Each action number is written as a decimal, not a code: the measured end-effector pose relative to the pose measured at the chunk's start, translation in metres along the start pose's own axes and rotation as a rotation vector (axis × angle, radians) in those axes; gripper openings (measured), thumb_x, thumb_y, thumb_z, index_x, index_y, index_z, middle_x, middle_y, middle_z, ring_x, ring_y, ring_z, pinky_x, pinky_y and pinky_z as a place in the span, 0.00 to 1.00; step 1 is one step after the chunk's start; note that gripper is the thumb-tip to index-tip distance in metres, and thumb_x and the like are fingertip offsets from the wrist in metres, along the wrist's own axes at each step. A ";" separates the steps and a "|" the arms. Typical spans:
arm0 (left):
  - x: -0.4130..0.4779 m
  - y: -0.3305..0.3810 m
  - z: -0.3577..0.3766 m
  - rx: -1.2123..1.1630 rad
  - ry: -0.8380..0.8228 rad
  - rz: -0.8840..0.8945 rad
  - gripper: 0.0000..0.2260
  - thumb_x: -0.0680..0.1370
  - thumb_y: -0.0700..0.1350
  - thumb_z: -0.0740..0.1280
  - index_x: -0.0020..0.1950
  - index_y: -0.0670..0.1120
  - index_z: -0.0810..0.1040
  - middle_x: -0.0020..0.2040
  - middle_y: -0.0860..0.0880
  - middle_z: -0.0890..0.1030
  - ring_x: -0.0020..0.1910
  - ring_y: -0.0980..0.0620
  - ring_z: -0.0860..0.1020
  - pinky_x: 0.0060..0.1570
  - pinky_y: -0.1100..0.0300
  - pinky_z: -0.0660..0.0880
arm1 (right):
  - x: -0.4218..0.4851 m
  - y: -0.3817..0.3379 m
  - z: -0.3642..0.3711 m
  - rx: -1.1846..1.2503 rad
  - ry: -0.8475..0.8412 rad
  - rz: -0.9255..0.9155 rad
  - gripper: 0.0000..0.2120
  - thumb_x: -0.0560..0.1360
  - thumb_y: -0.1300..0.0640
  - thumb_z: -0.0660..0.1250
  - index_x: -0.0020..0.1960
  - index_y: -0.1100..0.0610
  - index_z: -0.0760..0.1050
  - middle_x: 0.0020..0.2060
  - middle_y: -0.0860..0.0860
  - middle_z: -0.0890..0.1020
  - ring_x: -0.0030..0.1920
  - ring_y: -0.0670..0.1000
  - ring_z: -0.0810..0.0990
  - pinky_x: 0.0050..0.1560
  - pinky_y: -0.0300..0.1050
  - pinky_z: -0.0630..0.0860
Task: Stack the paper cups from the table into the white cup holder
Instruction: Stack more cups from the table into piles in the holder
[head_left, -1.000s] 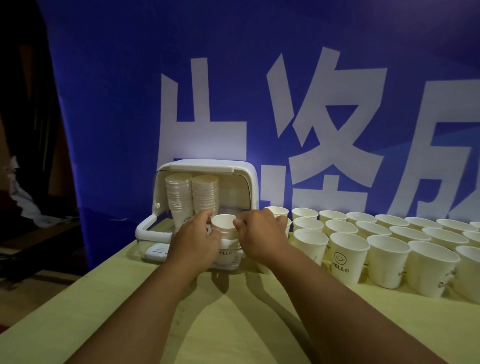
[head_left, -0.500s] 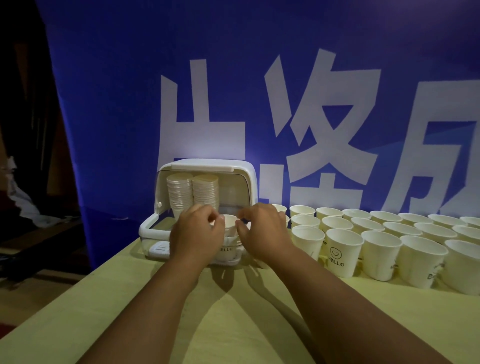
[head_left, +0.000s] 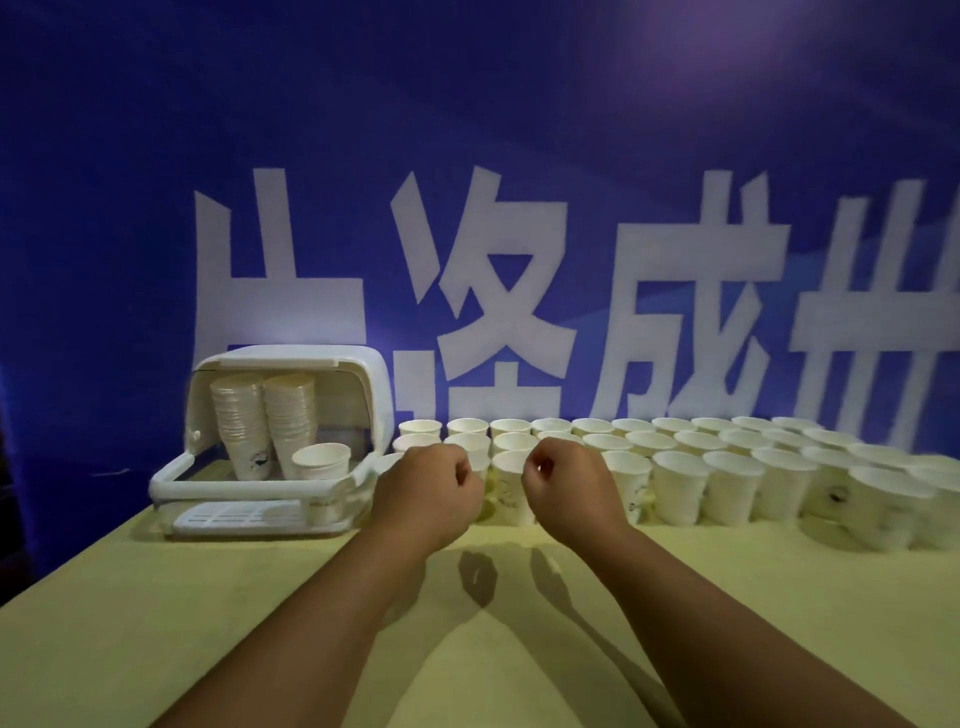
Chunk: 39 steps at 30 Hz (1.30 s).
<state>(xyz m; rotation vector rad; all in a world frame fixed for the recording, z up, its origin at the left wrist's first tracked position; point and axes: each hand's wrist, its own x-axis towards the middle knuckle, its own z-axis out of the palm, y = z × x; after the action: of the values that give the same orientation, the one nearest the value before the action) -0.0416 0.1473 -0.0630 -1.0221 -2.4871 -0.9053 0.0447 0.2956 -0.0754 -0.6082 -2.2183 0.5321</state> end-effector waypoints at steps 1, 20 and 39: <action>-0.002 0.014 0.008 -0.012 -0.020 0.026 0.10 0.79 0.52 0.65 0.39 0.52 0.78 0.35 0.53 0.79 0.36 0.53 0.76 0.34 0.57 0.75 | -0.005 0.014 -0.014 -0.014 0.015 0.021 0.05 0.78 0.52 0.67 0.46 0.49 0.81 0.35 0.43 0.81 0.35 0.44 0.79 0.40 0.47 0.82; -0.017 0.287 0.196 -0.265 -0.425 0.285 0.06 0.78 0.48 0.66 0.55 0.54 0.78 0.48 0.53 0.81 0.45 0.53 0.79 0.40 0.58 0.76 | -0.023 0.297 -0.227 -0.309 0.311 0.387 0.06 0.77 0.54 0.70 0.53 0.52 0.78 0.47 0.48 0.81 0.43 0.49 0.80 0.44 0.46 0.83; 0.006 0.335 0.280 -0.307 -0.164 0.413 0.11 0.86 0.55 0.57 0.47 0.52 0.70 0.45 0.51 0.78 0.42 0.49 0.75 0.39 0.53 0.73 | -0.018 0.361 -0.227 -0.516 0.408 0.461 0.12 0.84 0.51 0.54 0.56 0.52 0.75 0.43 0.49 0.76 0.43 0.51 0.75 0.46 0.51 0.79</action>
<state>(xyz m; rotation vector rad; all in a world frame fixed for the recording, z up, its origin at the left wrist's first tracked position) 0.1823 0.5168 -0.1252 -1.6939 -2.1662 -1.1195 0.3205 0.6146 -0.1399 -1.3839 -1.8156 0.0297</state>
